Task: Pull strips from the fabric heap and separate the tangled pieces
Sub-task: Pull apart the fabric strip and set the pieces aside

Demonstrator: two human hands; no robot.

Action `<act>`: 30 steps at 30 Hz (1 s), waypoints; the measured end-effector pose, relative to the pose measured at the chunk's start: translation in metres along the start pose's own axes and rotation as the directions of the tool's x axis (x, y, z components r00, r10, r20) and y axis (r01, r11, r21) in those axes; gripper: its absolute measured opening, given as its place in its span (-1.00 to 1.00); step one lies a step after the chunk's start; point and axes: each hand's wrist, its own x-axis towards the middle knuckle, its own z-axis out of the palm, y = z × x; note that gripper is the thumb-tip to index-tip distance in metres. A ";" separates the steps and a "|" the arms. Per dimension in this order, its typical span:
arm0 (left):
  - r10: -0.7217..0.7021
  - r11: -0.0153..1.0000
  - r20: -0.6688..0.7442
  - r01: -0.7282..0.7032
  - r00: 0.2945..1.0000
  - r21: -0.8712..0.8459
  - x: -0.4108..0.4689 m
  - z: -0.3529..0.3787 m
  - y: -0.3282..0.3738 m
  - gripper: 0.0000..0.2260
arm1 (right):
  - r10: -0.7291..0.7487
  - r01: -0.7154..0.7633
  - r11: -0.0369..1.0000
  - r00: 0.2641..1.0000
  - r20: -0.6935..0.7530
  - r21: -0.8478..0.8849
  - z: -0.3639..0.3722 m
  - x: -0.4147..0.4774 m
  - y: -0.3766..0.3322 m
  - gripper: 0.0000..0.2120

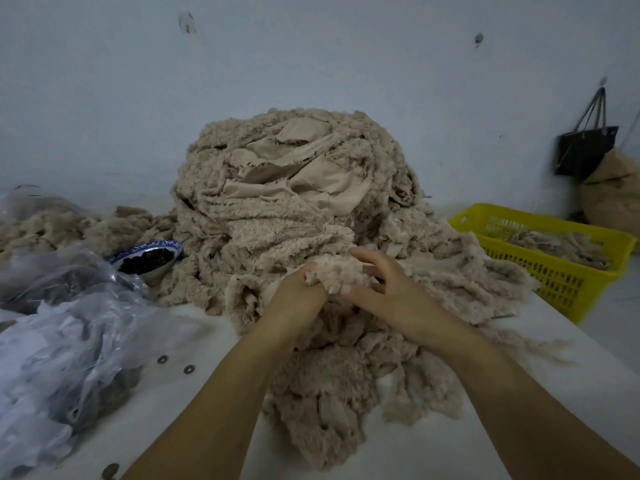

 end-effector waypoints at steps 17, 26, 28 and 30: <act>0.020 0.984 0.188 -0.053 0.982 0.171 -0.012 -0.004 -0.009 -0.71 | 0.198 -0.045 0.797 0.961 -0.191 0.602 -0.014 0.002 -0.006 -0.71; 0.101 0.897 0.168 -0.163 0.981 0.411 -0.008 -0.021 -0.013 -0.72 | 0.323 0.017 0.777 0.847 -0.423 0.629 -0.030 0.003 -0.002 -0.74; 0.092 0.937 0.130 -0.130 0.987 0.324 -0.010 -0.028 -0.007 -0.62 | 0.329 0.023 0.791 0.827 -0.456 0.611 -0.033 0.001 0.000 -0.77; 0.071 0.968 0.087 -0.089 0.994 0.235 -0.012 -0.034 -0.004 -0.60 | 0.320 0.047 0.778 0.828 -0.461 0.626 -0.035 -0.001 0.002 -0.72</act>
